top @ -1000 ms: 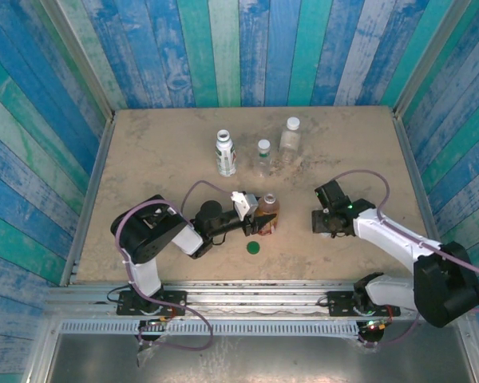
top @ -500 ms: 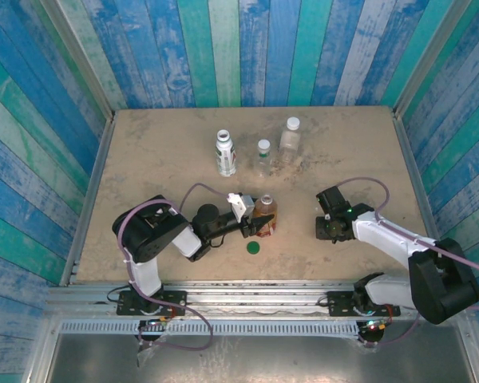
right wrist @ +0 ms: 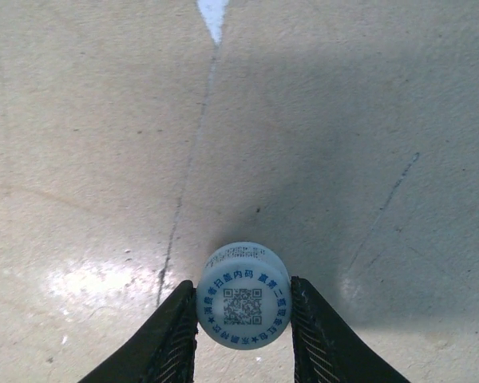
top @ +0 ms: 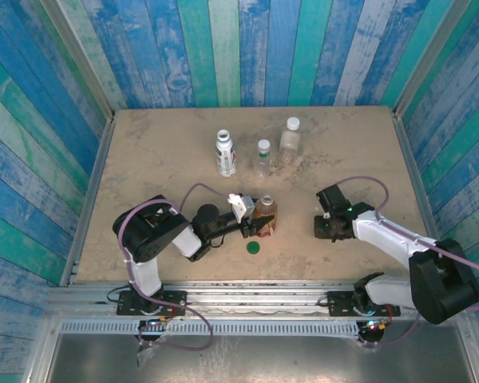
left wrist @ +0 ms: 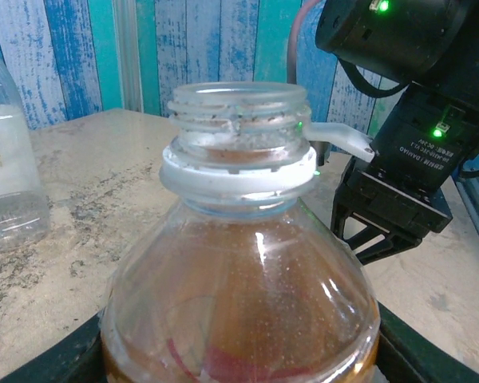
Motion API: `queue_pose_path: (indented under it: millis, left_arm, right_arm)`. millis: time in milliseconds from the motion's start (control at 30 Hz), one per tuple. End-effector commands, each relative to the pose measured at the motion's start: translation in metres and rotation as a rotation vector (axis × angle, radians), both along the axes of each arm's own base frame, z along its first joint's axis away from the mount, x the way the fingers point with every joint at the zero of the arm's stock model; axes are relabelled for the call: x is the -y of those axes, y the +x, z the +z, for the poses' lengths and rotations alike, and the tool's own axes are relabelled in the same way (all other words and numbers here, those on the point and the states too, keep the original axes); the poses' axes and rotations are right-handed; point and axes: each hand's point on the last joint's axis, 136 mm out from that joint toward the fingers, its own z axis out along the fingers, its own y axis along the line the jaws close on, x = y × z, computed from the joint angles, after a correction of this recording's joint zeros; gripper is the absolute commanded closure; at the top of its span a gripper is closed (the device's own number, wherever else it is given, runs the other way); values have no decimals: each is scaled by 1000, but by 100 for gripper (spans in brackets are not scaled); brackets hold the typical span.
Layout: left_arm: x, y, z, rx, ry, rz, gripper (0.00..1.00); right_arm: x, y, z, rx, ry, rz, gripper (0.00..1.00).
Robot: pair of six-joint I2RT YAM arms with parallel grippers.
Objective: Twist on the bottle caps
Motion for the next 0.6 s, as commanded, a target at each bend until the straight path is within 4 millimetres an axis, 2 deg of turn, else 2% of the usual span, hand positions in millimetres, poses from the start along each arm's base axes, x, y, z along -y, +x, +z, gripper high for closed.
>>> queue_pose_path:
  millis: [0, 200, 333, 567]
  left_arm:
    - [3, -4, -22, -31, 53, -21, 45]
    - [2, -4, -24, -32, 62, -22, 45]
    - [3, -4, -24, -31, 64, -22, 45]
    - [3, -4, -23, -22, 63, -23, 45]
  right_arm:
    - [-8, 2, 11, 5, 20, 50, 67]
    - [-23, 5, 3, -10, 45, 89, 68]
    - [-26, 3, -7, -45, 9, 110, 67]
    - [-41, 12, 21, 19, -23, 192, 67]
